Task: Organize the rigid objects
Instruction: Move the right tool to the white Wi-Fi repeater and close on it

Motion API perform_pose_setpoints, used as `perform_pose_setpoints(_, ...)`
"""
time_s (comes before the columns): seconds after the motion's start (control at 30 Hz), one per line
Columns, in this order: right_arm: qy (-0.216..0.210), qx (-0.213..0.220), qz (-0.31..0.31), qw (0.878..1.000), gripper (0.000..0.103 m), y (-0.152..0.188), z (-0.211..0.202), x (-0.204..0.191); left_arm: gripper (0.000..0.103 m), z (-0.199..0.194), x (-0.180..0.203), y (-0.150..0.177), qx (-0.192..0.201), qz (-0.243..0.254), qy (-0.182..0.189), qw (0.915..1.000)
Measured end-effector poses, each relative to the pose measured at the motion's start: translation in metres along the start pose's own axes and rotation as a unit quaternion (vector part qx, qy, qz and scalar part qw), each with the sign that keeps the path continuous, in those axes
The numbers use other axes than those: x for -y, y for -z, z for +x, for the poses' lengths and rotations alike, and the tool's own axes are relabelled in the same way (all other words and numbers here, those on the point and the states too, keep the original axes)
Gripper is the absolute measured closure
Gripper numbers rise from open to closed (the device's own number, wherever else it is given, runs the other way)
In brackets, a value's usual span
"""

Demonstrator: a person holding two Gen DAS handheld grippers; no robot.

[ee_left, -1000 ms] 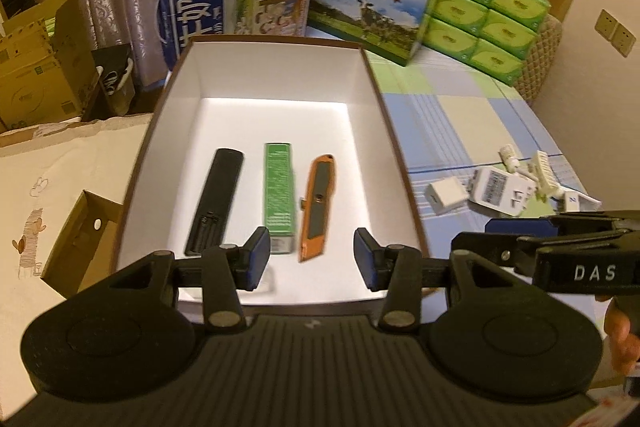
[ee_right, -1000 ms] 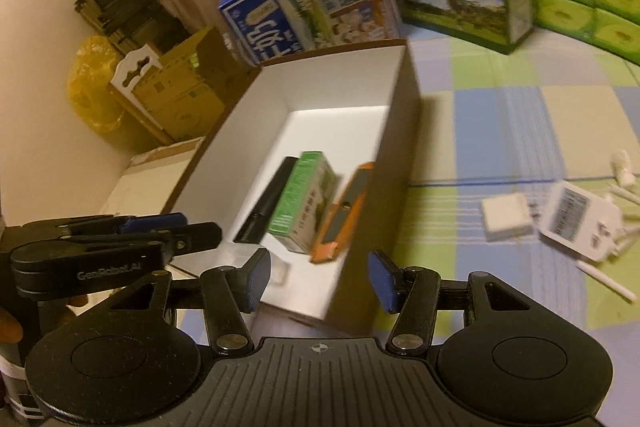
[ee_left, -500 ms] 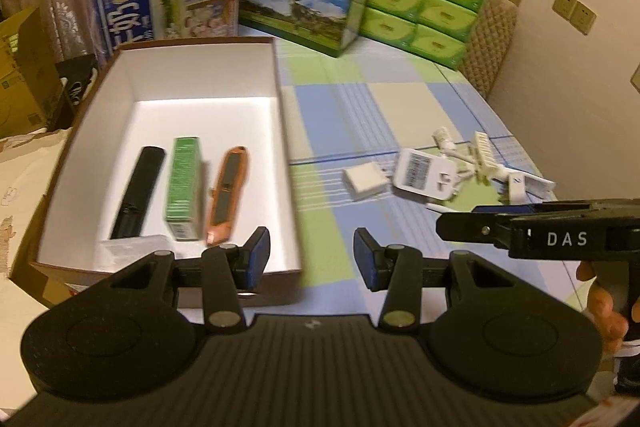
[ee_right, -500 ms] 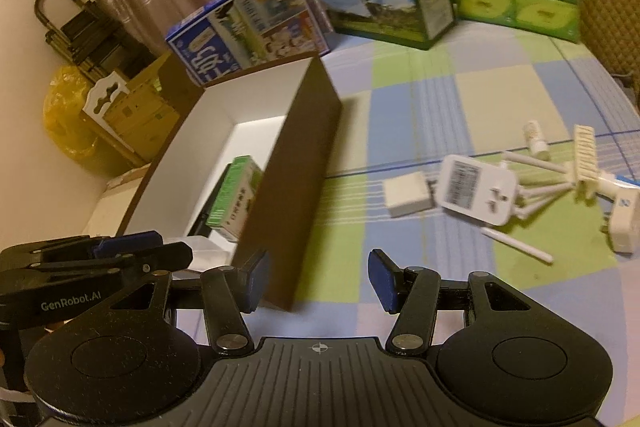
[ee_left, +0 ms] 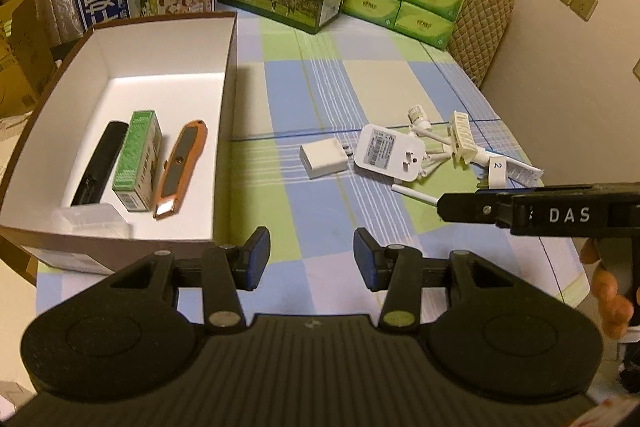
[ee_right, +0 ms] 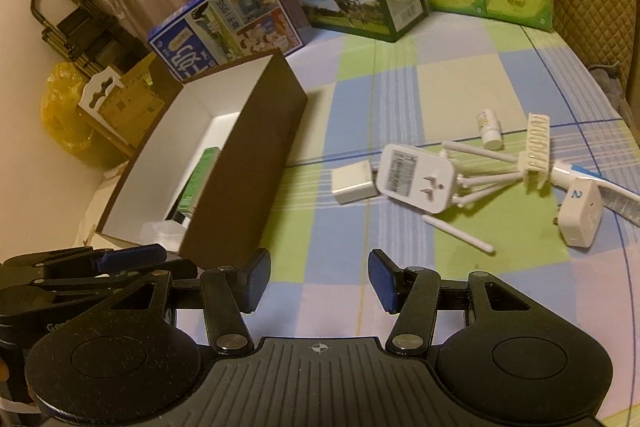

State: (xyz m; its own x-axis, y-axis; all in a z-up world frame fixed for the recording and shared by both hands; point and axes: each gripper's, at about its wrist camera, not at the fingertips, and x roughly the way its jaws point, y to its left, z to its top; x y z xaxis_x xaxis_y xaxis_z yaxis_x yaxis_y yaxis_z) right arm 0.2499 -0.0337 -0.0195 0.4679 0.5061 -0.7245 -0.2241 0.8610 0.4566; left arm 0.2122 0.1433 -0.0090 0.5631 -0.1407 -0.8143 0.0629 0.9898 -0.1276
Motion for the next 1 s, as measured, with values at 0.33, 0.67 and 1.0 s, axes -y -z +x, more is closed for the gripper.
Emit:
perform_pose_setpoints(0.33,-0.001,-0.028,-0.022,0.999,0.052,-0.007,0.009,0.040,0.062,0.026,0.021,0.004,-0.022,-0.020,-0.013,0.9995)
perform_pose_setpoints(0.67,0.022,-0.035,-0.095,0.995,0.052,-0.048,0.039,0.100,0.062,0.063,0.018,0.017,-0.058,-0.061,-0.044,0.9955)
perform_pose_setpoints(1.0,0.002,-0.038,-0.160,0.986,0.052,-0.091,0.091,0.113,0.062,0.063,-0.004,0.039,-0.075,-0.122,-0.092,0.9853)
